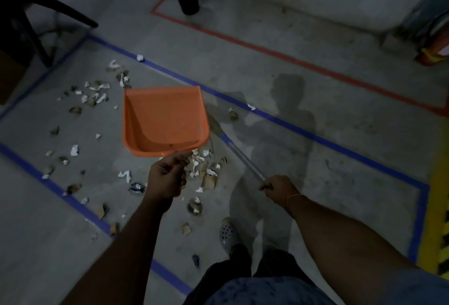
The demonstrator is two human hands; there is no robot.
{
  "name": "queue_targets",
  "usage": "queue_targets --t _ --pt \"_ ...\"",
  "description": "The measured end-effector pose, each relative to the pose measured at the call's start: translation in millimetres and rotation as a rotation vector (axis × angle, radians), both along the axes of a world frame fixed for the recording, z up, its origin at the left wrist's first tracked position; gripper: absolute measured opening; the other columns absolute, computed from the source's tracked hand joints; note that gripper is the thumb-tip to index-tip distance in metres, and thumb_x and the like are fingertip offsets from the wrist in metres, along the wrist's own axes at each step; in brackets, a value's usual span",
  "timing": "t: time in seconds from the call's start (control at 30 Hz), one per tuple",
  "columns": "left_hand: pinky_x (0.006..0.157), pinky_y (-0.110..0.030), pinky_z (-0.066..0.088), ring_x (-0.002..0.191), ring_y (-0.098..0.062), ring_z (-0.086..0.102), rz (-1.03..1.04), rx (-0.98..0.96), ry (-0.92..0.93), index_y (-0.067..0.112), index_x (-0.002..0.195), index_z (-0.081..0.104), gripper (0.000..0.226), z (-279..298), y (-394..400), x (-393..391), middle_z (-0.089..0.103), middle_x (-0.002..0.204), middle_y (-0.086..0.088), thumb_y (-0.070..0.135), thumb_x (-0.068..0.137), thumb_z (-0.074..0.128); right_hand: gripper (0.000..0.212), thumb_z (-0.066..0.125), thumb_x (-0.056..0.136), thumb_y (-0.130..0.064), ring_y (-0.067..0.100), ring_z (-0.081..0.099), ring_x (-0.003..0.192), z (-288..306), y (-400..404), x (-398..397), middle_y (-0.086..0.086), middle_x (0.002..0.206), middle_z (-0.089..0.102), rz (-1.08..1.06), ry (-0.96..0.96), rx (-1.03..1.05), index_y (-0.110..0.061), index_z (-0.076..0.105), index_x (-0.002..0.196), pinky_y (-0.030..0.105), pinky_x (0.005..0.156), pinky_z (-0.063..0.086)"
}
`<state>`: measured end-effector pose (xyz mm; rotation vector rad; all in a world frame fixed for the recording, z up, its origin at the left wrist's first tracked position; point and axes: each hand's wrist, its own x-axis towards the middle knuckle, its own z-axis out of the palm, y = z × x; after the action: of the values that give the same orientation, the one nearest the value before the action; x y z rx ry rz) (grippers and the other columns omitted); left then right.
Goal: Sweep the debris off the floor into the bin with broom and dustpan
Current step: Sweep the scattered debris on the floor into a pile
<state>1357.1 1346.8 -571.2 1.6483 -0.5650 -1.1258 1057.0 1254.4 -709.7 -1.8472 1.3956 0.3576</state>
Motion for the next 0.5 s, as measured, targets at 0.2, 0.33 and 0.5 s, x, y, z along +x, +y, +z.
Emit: queue_targets --t 0.2,0.33,0.5 --pt "0.039 -0.014 0.027 0.04 -0.008 0.032 0.037 -0.027 0.031 0.005 0.107 0.07 0.026 13.4 -17.1 4.4 0.044 0.052 0.003 -0.002 0.102 0.046 0.025 0.063 0.084 -0.012 0.027 0.063 0.11 8.0 -47.0 -5.4 0.009 0.116 0.07 -0.138 0.056 -0.109 -0.017 0.077 0.104 0.029 0.099 0.047" --pt "0.04 -0.015 0.024 0.04 -0.008 0.035 0.052 0.006 0.002 0.008 0.11 0.071 0.025 10.9 -28.0 5.4 0.046 0.051 0.009 0.003 0.103 0.048 0.024 0.058 0.089 -0.014 0.031 0.061 0.111 15.9 -84.8 -6.7 0.01 0.122 0.066 -0.182 0.15 -0.089 -0.016 0.075 0.106 0.036 0.101 0.048" --pt "0.038 -0.015 0.029 0.04 -0.005 0.036 0.125 -0.001 -0.008 0.004 0.109 0.07 0.025 13.4 -36.5 6.3 0.051 0.052 0.01 -0.001 0.102 0.046 0.032 0.056 0.092 -0.029 0.028 0.062 0.111 9.5 -119.1 6.5 0.007 0.121 0.067 -0.07 0.261 -0.002 -0.014 0.071 0.116 0.034 0.098 0.05"
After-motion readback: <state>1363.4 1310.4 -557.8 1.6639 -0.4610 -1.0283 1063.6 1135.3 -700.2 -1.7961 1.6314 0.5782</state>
